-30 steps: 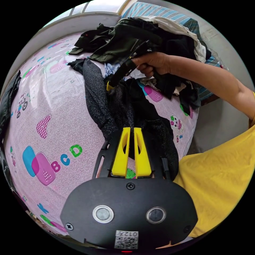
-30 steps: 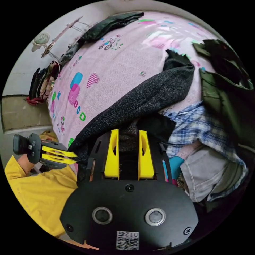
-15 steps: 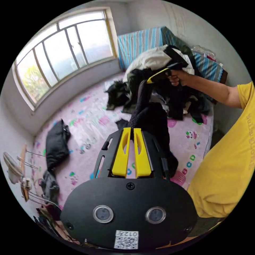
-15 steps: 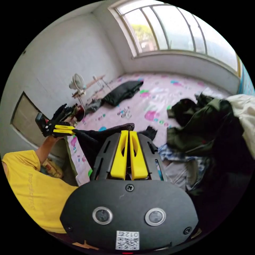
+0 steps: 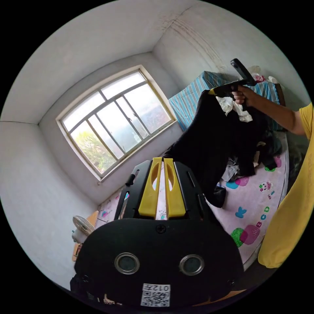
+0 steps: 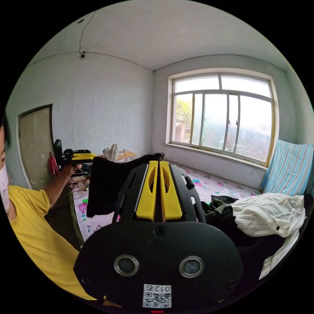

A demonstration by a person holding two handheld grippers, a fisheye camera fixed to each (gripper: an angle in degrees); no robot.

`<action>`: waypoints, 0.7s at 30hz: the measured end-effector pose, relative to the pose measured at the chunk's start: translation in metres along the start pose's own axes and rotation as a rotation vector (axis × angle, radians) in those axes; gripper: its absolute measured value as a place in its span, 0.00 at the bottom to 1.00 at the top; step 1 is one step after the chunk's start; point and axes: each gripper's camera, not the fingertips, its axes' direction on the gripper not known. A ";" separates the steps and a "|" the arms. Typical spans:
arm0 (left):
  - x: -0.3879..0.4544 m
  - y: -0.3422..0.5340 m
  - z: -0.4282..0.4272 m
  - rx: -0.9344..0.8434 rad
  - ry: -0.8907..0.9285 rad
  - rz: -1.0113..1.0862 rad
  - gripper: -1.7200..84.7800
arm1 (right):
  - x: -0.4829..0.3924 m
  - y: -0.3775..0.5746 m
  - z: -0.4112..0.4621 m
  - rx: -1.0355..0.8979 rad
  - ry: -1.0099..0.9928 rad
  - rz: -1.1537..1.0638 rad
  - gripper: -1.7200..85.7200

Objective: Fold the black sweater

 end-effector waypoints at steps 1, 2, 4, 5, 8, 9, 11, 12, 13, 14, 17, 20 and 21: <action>-0.001 0.005 -0.014 0.013 -0.010 -0.006 0.02 | -0.015 0.004 -0.007 0.011 -0.007 -0.011 0.02; -0.003 0.012 -0.027 0.027 -0.025 -0.024 0.02 | -0.023 0.006 -0.010 0.016 -0.002 -0.018 0.02; -0.009 0.025 -0.053 0.094 -0.142 -0.118 0.02 | -0.054 0.016 -0.019 0.014 0.037 -0.057 0.02; -0.016 0.036 -0.072 0.156 -0.155 -0.166 0.02 | -0.061 0.018 -0.019 0.004 0.040 -0.068 0.02; -0.030 0.061 -0.097 0.201 -0.093 -0.253 0.02 | -0.083 0.033 -0.007 -0.045 -0.009 -0.071 0.02; -0.030 0.065 -0.097 0.177 -0.075 -0.255 0.02 | -0.088 0.039 0.006 -0.089 -0.051 -0.041 0.02; -0.020 0.079 -0.075 0.019 0.073 -0.250 0.02 | -0.092 0.052 0.035 -0.174 -0.146 0.049 0.02; -0.013 0.082 -0.068 -0.010 0.112 -0.242 0.02 | -0.096 0.065 0.059 -0.236 -0.209 0.105 0.02; 0.006 0.091 -0.054 -0.047 0.162 -0.227 0.02 | -0.105 0.081 0.086 -0.301 -0.249 0.138 0.02; 0.030 0.100 -0.039 -0.083 0.198 -0.203 0.02 | -0.111 0.090 0.099 -0.335 -0.259 0.145 0.02; 0.083 0.131 -0.006 -0.147 0.283 -0.244 0.02 | -0.144 0.141 0.156 -0.467 -0.337 0.175 0.02; 0.116 0.172 0.020 -0.234 0.371 -0.415 0.03 | -0.161 0.188 0.195 -0.502 -0.438 0.301 0.02; 0.121 0.180 0.025 -0.254 0.402 -0.448 0.03 | -0.162 0.202 0.206 -0.505 -0.463 0.368 0.02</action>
